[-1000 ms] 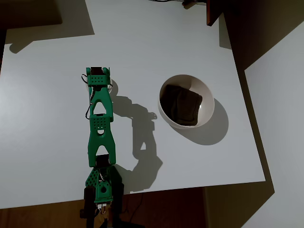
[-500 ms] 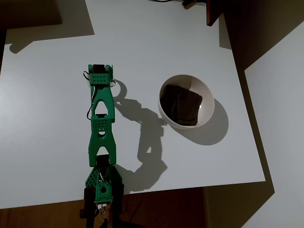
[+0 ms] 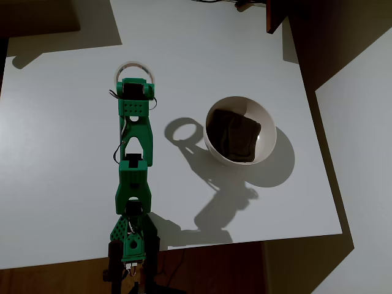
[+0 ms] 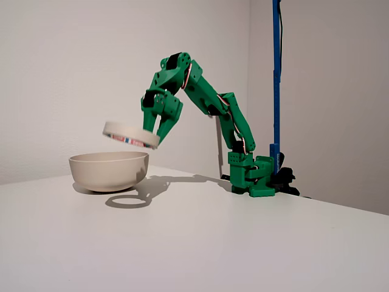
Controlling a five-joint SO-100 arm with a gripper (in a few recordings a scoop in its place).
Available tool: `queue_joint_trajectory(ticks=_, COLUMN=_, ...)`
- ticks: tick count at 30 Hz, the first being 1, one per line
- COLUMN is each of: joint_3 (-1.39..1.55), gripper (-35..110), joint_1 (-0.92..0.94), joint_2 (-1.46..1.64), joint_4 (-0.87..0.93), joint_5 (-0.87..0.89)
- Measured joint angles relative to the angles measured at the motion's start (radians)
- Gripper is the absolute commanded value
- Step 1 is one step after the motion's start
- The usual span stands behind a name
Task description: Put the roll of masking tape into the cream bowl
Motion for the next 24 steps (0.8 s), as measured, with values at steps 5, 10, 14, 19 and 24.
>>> queue_joint_trajectory(ticks=5, joint_3=0.0, gripper=-8, joint_1=0.055, joint_2=0.123, joint_4=0.008, joint_5=0.0)
queue_joint_trajectory(ticks=10, joint_3=-0.002, gripper=-8, joint_1=0.138, joint_2=0.224, joint_4=0.008, joint_5=0.0)
queue_joint_trajectory(ticks=14, joint_3=-0.002, gripper=-8, joint_1=0.19, joint_2=0.284, joint_4=0.008, joint_5=-0.009)
queue_joint_trajectory(ticks=19, joint_3=-0.002, gripper=-8, joint_1=0.295, joint_2=0.324, joint_4=0.008, joint_5=-0.015)
queue_joint_trajectory(ticks=24, joint_3=-0.002, gripper=-8, joint_1=0.416, joint_2=0.328, joint_4=0.005, joint_5=-0.037)
